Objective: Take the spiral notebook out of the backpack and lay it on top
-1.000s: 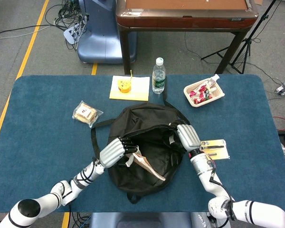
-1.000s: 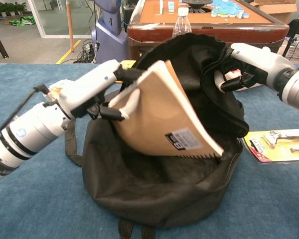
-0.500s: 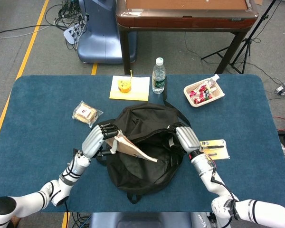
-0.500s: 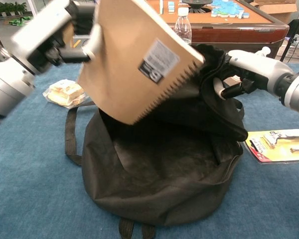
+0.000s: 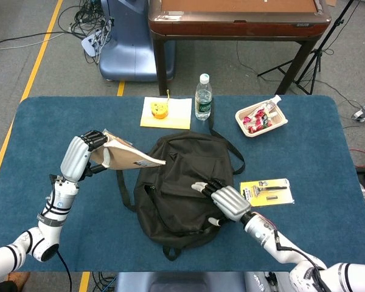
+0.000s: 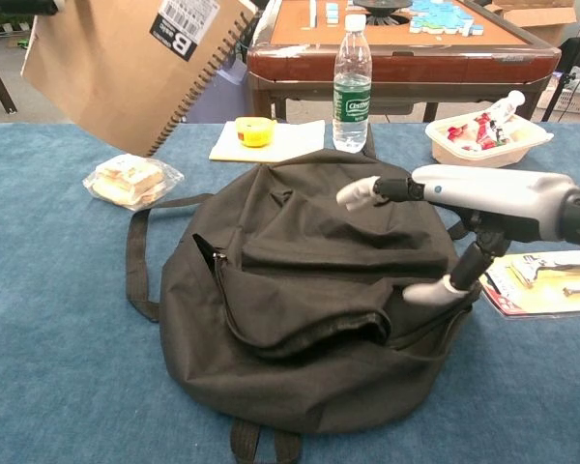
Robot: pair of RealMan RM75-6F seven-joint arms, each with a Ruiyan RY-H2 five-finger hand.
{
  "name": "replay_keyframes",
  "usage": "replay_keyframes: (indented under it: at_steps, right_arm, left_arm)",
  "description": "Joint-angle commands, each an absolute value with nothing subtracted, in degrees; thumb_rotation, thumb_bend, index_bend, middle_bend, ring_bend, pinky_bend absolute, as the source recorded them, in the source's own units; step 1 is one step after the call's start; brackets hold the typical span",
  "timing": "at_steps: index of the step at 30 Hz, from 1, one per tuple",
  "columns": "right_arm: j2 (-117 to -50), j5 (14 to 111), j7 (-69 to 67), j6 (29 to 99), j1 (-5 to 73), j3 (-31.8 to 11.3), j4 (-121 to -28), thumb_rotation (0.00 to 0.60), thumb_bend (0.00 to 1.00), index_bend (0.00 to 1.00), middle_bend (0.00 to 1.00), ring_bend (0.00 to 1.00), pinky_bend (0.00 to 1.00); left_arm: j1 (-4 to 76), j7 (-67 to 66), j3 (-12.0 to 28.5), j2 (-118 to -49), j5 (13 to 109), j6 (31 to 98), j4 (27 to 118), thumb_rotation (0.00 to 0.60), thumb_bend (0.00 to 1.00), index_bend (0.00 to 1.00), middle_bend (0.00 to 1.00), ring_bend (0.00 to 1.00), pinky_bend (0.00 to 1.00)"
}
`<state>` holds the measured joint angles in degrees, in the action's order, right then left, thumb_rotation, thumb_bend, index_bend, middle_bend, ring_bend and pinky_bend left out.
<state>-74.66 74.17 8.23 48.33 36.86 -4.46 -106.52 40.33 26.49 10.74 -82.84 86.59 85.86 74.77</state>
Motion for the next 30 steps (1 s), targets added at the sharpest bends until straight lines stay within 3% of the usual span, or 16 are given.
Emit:
replay_keyframes:
  at_steps: [1, 10, 16, 20, 24, 27, 30]
  right_arm:
    - [-71.28, 78.93, 6.81, 52.96, 35.21, -3.43, -109.54, 0.600, 0.12, 0.00, 0.00, 0.00, 0.00]
    - [-65.55, 85.42, 3.34, 65.82, 29.25, -4.19, -110.65, 0.600, 0.12, 0.00, 0.00, 0.00, 0.00]
    - [-63.35, 84.47, 2.35, 69.19, 27.03, -5.04, -110.53, 0.600, 0.12, 0.00, 0.00, 0.00, 0.00]
    - [-62.84, 83.84, 1.63, 70.15, 26.10, -5.31, -109.88, 0.600, 0.12, 0.00, 0.00, 0.00, 0.00]
    - [-62.45, 83.30, 1.04, 70.66, 25.43, -5.55, -109.11, 0.600, 0.12, 0.00, 0.00, 0.00, 0.00]
    - [-61.96, 83.17, 0.66, 71.03, 24.96, -5.71, -108.92, 0.600, 0.12, 0.00, 0.00, 0.00, 0.00]
    - [-61.44, 82.85, 0.77, 71.30, 24.57, -5.92, -108.83, 0.600, 0.12, 0.00, 0.00, 0.00, 0.00]
  left_arm:
    - [41.05, 23.67, 11.55, -83.96, 85.45, 83.17, 71.52, 0.600, 0.66, 0.65, 0.70, 0.53, 0.43]
    - [45.79, 17.16, 10.80, -93.36, 87.56, 78.06, 57.37, 0.600, 0.66, 0.64, 0.70, 0.53, 0.43]
    - [49.22, 15.55, 10.39, -101.76, 87.87, 74.44, 45.52, 0.600, 0.66, 0.64, 0.70, 0.53, 0.44]
    - [49.61, 16.65, 9.36, -105.21, 87.58, 72.15, 42.52, 0.600, 0.66, 0.63, 0.70, 0.53, 0.45]
    - [48.68, 15.18, 7.66, -105.28, 87.20, 69.38, 44.76, 0.600, 0.63, 0.59, 0.68, 0.53, 0.46]
    - [47.52, 11.87, 7.10, -102.75, 85.28, 65.87, 51.65, 0.600, 0.56, 0.50, 0.62, 0.49, 0.46]
    - [46.39, 6.01, 6.85, -97.53, 82.23, 61.66, 62.79, 0.600, 0.42, 0.35, 0.50, 0.41, 0.44]
